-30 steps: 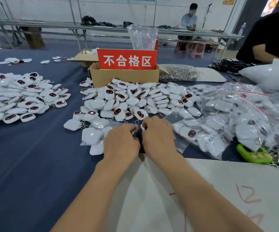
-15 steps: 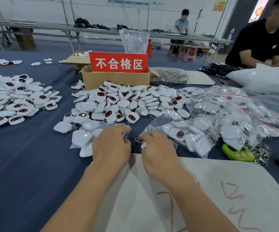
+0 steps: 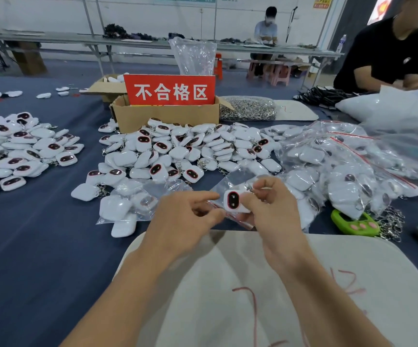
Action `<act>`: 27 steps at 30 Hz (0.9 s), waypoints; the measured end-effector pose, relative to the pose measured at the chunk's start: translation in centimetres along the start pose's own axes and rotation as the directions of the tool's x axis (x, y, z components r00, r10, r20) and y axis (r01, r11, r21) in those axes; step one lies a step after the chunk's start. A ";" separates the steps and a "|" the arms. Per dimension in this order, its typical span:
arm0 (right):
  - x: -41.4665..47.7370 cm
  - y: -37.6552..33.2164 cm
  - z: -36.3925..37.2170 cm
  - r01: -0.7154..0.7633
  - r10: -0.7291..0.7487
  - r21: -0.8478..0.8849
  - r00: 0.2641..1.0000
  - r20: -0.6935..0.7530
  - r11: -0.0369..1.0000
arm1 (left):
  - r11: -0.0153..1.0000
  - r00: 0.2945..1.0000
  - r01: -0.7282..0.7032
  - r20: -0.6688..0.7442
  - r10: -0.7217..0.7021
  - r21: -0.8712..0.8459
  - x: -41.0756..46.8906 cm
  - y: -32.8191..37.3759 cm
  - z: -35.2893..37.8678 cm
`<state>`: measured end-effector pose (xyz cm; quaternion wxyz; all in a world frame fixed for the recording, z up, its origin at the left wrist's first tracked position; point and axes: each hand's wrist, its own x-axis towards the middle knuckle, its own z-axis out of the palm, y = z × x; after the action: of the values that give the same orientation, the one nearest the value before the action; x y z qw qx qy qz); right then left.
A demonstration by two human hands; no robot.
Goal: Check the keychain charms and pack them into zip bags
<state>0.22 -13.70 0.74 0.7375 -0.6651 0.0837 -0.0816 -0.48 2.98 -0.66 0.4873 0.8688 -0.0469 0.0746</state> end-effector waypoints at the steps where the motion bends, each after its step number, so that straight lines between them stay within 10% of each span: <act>1: -0.2 -0.1 0.0 -0.084 0.076 0.121 0.994 0.072 0.989 | 0.997 0.999 0.017 0.046 -0.013 -0.074 0.1 0.1 0.1; 8: -0.5 -0.3 0.3 -0.102 0.154 -0.182 0.943 0.297 0.978 | 0.911 0.988 0.075 -0.094 -0.123 -0.405 0.5 0.4 0.4; 27: -0.3 -0.4 0.0 -0.173 0.185 -0.064 0.929 0.320 0.983 | 0.831 0.989 0.145 0.102 -0.107 -0.537 0.2 0.9 0.8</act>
<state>-0.09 -13.67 1.15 0.7338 -0.6719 0.0231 0.0979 -0.34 1.87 -0.29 0.7153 0.6983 -0.0253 -0.0036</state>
